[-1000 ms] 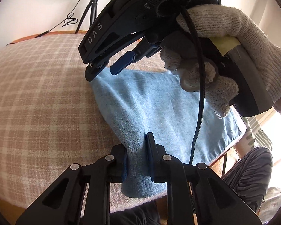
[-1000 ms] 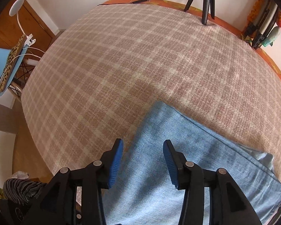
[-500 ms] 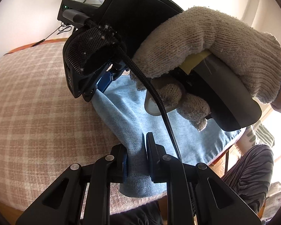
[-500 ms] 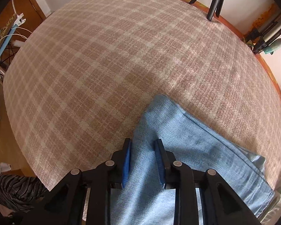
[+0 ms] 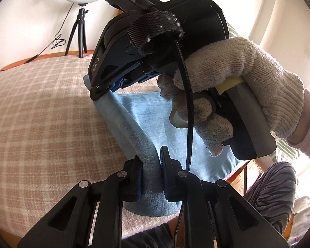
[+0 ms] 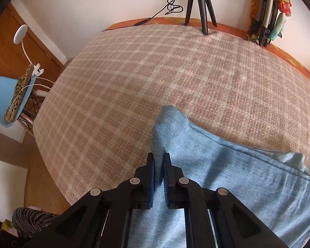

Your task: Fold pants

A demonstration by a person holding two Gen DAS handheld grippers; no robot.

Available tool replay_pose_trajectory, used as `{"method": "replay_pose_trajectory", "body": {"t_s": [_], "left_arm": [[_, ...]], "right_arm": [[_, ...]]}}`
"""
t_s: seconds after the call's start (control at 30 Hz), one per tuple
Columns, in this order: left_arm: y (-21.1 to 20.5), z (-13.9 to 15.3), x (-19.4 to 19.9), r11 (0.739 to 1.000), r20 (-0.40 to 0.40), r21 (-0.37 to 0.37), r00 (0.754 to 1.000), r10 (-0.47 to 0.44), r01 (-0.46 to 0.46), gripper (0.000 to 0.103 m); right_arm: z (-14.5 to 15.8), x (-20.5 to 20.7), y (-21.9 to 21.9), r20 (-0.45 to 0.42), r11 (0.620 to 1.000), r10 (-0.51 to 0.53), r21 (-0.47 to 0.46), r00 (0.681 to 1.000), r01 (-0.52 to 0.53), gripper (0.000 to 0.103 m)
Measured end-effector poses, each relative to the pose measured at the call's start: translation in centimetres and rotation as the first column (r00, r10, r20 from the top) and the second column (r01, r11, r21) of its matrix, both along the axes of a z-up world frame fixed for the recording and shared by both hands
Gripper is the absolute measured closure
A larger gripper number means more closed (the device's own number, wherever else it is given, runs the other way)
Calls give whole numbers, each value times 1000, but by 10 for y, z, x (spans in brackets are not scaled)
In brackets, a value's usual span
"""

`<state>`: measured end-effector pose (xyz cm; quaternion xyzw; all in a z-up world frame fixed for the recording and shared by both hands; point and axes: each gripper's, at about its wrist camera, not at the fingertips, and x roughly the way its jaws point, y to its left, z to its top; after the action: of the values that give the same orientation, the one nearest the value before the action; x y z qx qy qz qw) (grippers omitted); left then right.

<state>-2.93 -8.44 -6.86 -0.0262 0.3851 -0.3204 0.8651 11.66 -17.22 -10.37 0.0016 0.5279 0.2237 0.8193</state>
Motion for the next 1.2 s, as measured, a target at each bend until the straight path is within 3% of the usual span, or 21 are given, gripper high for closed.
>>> {"method": "replay_pose_trajectory", "body": {"t_s": [0.2, 0.33, 0.43, 0.77, 1.2], "left_arm": [[-5, 12, -1, 999, 10, -36, 1000, -25, 26, 91], [-17, 21, -2, 997, 17, -56, 998, -56, 57, 91], [-28, 24, 1, 994, 7, -80, 997, -81, 81, 91], [-78, 31, 1, 978, 31, -103, 983, -181, 183, 92], [-157, 40, 5, 945, 25, -125, 953, -302, 303, 95]], "right_arm": [[12, -10, -40, 42, 982, -66, 181, 997, 57, 98], [16, -19, -77, 46, 933, -141, 340, 989, 117, 99], [16, -27, -105, 49, 900, -191, 409, 980, 154, 99], [13, -46, -194, 32, 808, -323, 530, 946, 258, 100], [10, -70, -293, 22, 710, -451, 615, 893, 343, 100]]}}
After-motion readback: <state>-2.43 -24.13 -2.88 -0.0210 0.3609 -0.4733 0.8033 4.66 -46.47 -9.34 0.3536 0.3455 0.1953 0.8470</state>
